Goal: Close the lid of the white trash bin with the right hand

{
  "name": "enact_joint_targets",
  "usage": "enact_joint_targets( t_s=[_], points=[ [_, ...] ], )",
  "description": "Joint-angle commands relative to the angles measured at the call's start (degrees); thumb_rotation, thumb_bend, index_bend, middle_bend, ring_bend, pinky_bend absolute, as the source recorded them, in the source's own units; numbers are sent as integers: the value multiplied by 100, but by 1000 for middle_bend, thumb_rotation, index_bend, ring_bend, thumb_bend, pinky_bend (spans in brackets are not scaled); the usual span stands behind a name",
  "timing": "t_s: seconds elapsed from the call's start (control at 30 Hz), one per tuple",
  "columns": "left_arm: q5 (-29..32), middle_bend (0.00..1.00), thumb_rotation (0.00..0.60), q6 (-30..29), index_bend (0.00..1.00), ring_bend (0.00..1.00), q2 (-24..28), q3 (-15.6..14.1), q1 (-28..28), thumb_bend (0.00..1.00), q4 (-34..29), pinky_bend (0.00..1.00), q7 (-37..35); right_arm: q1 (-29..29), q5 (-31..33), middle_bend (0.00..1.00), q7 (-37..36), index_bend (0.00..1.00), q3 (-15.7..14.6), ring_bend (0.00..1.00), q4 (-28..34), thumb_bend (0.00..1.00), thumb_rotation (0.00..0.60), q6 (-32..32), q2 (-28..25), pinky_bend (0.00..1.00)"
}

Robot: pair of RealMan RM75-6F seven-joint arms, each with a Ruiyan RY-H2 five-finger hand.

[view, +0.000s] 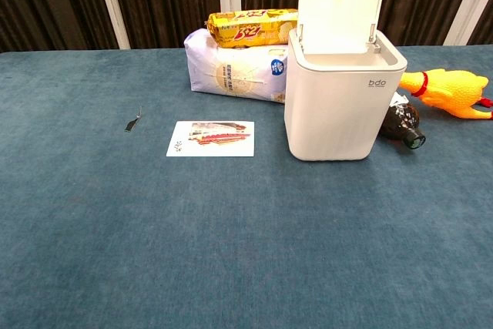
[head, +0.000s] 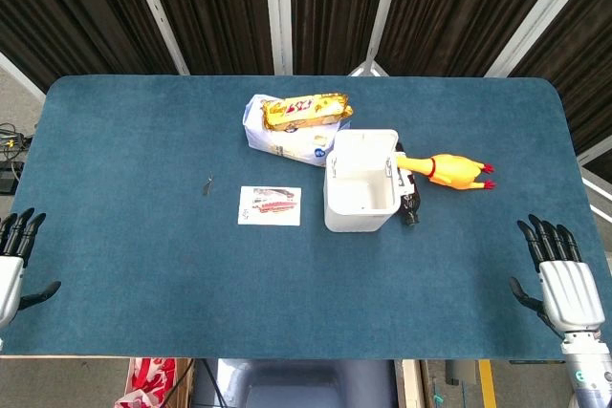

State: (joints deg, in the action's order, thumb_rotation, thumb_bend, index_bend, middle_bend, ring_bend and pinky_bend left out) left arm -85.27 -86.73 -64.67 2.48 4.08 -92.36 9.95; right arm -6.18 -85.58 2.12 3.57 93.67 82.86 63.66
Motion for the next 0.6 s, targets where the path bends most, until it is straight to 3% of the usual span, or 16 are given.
enact_joint_targets(
  t_s=[0.03,0.07,0.13,0.27,0.4,0.6],
  points=[
    [36,0,600,28,0,0,18,7,3,0,-13,0,-32,-143,165,22,-144,0,140,81,413,352,600,-217,-207,218],
    [76,0,600,45,0,0,34,15,-1,0,-34,0,-69,-287,275,58,-198,0,346,144,648,352,600,-286,-318,295],
    [98,0,600,66,0,0,63,22,4,0,-61,0,-95,-512,624,255,-81,0,589,391,1016,401,600,-589,-539,503],
    [118,0,600,114,0,0,91,14,14,0,-108,0,-130,-936,1368,483,-64,0,1017,630,1594,544,600,-1182,-844,692],
    [162,0,600,184,0,0,101,22,41,0,-145,0,-128,-1511,2331,595,-118,0,1529,740,1798,644,600,-1868,-1019,763],
    [272,0,600,299,0,0,125,41,78,0,-196,0,-138,-2180,3364,692,51,0,1924,831,1732,711,600,-2527,-1125,822]
  ],
)
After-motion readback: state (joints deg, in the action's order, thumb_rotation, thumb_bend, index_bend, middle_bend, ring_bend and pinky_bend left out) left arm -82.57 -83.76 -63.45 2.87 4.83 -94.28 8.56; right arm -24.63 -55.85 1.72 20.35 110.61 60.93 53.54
